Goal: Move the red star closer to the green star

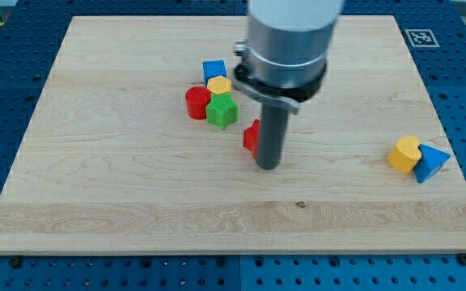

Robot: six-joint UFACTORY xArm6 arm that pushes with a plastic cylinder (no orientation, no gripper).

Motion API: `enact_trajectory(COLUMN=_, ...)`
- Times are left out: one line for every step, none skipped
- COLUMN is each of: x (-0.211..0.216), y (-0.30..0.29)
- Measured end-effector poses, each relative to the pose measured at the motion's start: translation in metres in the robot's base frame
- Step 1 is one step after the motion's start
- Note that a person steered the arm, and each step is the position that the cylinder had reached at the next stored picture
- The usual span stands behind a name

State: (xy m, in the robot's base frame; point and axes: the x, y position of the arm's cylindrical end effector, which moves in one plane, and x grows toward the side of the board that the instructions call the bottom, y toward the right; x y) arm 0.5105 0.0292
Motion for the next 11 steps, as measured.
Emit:
enact_trajectory(x=-0.003, y=-0.014)
enact_trajectory(x=-0.008, y=0.004)
enact_trajectory(x=-0.047, y=0.02)
enact_trajectory(x=-0.066, y=0.022)
enact_trajectory(x=-0.068, y=0.037)
enact_trajectory(x=-0.077, y=0.067)
enact_trajectory(x=-0.092, y=0.086)
enact_trajectory(x=-0.089, y=0.089)
enact_trajectory(x=-0.064, y=0.086)
enact_trajectory(x=-0.048, y=0.065)
enact_trajectory(x=-0.047, y=0.043)
